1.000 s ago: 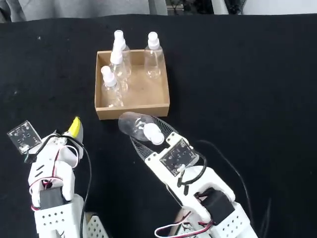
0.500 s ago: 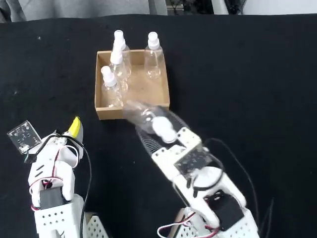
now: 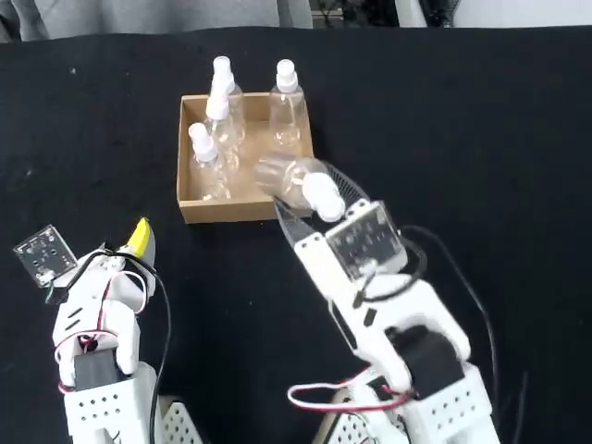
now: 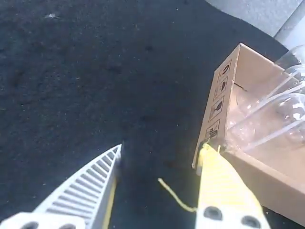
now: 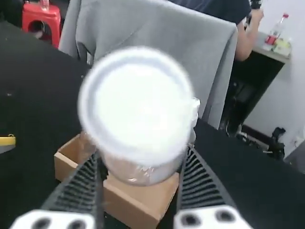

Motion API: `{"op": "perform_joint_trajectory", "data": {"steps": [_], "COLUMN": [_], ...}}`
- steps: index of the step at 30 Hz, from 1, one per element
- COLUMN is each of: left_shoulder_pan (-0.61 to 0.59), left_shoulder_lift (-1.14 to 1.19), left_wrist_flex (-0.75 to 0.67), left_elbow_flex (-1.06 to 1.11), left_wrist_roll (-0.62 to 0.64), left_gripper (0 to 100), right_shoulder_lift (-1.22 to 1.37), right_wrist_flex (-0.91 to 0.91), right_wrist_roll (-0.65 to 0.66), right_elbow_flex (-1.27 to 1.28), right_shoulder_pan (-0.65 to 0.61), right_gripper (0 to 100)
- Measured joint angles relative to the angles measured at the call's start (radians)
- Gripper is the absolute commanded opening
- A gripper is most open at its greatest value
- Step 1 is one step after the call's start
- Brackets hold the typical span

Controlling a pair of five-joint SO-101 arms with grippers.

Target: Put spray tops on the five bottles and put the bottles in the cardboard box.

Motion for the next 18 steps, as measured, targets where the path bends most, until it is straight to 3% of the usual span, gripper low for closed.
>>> {"op": "perform_joint_trajectory", "data": {"steps": [18], "left_shoulder_pan": [0.000], "left_shoulder_lift": [0.000], "left_wrist_flex": [0.000], "left_elbow_flex": [0.000], "left_wrist_roll": [0.000], "left_gripper": [24], "right_shoulder_lift": [0.494], "right_wrist_flex": [0.000], "right_wrist_roll": [-0.038], "right_elbow_flex": [-0.235], "right_shoulder_pan": [0.028], "right_gripper": [2.1]}}
